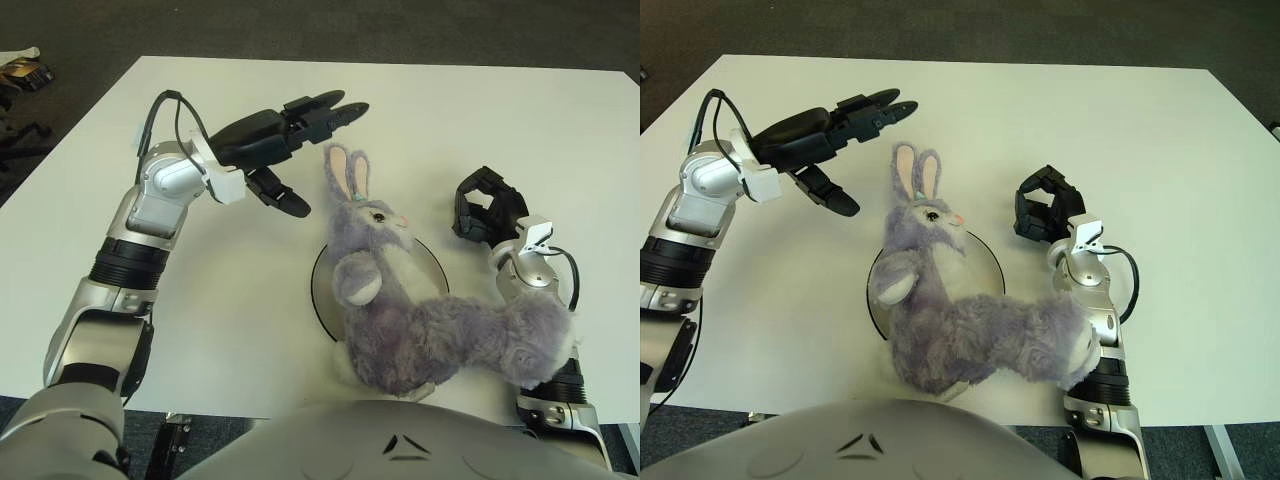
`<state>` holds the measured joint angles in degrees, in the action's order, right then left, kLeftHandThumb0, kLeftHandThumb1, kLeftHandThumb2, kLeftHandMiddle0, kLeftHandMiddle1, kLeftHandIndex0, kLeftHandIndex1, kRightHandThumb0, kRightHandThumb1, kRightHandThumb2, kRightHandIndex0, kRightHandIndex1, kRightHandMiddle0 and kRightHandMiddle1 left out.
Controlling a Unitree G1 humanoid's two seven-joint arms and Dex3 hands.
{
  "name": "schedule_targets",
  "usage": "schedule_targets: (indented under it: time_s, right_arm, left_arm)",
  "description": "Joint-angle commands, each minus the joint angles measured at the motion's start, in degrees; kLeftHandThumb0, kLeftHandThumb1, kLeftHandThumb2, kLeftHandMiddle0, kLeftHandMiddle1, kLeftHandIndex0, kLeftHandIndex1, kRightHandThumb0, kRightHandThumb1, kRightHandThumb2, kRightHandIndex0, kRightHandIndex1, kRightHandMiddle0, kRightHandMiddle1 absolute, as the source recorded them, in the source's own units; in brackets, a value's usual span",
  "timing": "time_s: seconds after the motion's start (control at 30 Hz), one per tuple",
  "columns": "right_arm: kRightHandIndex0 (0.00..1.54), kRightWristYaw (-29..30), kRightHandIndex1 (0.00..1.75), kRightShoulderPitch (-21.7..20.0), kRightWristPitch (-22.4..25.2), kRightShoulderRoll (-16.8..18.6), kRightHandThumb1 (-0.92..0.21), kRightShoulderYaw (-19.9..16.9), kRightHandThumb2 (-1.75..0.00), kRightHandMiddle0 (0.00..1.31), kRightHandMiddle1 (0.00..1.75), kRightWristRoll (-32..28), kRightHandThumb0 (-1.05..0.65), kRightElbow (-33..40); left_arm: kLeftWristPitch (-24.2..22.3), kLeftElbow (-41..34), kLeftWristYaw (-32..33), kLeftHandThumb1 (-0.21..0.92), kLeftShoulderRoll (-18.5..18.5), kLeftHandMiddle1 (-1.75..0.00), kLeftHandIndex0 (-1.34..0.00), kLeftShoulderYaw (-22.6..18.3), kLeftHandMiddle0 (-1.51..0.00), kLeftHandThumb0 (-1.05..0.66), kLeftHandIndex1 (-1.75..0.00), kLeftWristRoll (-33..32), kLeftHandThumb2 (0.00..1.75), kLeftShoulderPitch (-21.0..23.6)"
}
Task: Put the doll into the plate.
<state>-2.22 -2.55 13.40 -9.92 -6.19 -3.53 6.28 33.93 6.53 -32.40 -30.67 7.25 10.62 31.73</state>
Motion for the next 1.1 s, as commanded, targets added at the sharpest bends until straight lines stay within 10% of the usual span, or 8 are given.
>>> schedule_targets:
  time_s: [0.0,0.33,0.53,0.87,1.07]
  right_arm:
    - [1.17,-0.5,1.75,3.0,3.4,-0.1,-0.48,0.9,-1.12,0.49,1.75,0.9,-0.43,-1.9]
    - [1.17,-1.4,1.75,2.8,3.9,-0.2,-0.49,0.3,-1.11,0.48,1.75,-0.2,-0.43,-2.4]
    - [1.17,-1.2,1.75,2.8,3.5,-0.1,-0.5,0.3,-1.1,0.48,1.75,0.2,-0.43,-2.7]
    - [1.16,-0.8,1.75,2.8,2.8,-0.1,-0.51,0.4,-1.09,0.47,1.75,0.8,-0.43,-2.9]
    - [1.16,-0.7,1.75,2.8,3.2,-0.3,-0.51,0.5,-1.08,0.46,1.75,0.9,-0.43,-2.7]
  left_arm:
    - [-3.2,-0.6,3.6,0.45,0.2,0.0,-0.02,-1.6,0.0,-0.73,-0.02,3.0,0.83,-0.6]
    - [-5.5,3.0,11.6,0.27,1.1,-0.04,0.0,-3.6,-0.08,-0.55,-0.21,6.2,1.01,-0.3]
    - [-11.8,2.1,11.5,0.13,4.3,-0.15,0.0,-6.1,-0.16,-0.34,-0.63,-1.6,1.16,-1.5]
    - [-22.5,-4.6,16.1,0.02,14.3,-0.89,0.0,-10.6,-0.02,0.13,-1.29,-14.8,1.49,-8.9]
    - [-17.5,6.4,16.7,0.19,19.2,-1.33,-0.17,-12.7,-0.35,0.21,-1.48,-19.0,1.33,-8.2]
